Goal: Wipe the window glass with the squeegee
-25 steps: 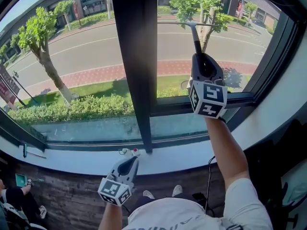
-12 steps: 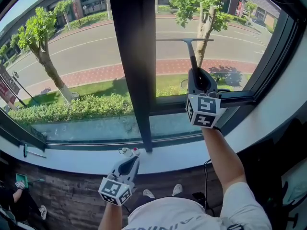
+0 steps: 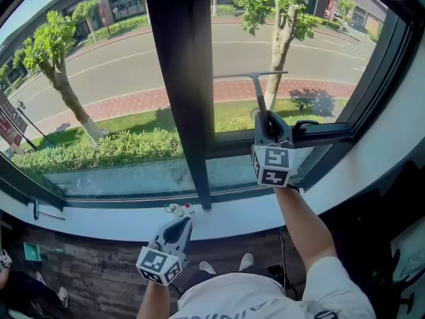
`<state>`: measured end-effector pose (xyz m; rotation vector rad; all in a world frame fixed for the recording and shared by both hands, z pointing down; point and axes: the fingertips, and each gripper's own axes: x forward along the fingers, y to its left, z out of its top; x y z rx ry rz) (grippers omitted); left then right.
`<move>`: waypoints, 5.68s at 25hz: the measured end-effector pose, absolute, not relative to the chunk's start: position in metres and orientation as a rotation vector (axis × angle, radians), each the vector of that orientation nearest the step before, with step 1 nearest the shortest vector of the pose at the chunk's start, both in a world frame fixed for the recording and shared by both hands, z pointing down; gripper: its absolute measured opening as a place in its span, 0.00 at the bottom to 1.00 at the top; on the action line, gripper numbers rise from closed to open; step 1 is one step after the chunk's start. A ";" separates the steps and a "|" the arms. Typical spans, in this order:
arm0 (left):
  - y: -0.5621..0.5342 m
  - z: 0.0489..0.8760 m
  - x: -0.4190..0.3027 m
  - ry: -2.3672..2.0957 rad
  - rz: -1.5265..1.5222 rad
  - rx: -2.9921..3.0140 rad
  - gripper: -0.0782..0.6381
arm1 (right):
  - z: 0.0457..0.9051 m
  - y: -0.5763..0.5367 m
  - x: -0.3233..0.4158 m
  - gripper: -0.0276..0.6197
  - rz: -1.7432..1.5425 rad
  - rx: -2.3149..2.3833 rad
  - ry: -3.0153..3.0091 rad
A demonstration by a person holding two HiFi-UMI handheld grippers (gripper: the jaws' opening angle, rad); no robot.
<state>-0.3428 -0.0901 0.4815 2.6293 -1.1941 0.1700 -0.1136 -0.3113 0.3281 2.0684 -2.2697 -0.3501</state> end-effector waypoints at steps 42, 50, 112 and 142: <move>-0.097 0.504 -0.347 -1.194 0.242 2.566 0.13 | 0.499 -0.317 -0.114 0.20 -0.029 1.986 -2.178; -0.096 0.507 -0.346 -1.183 0.252 2.562 0.13 | 0.523 -0.317 -0.111 0.20 0.013 1.957 -2.150; 0.120 0.487 -0.247 -1.459 0.123 2.519 0.13 | 0.430 0.028 -0.015 0.20 0.112 1.674 -2.644; 0.163 0.443 -0.065 -1.401 0.128 2.628 0.13 | 0.390 0.098 0.174 0.20 0.077 1.796 -2.617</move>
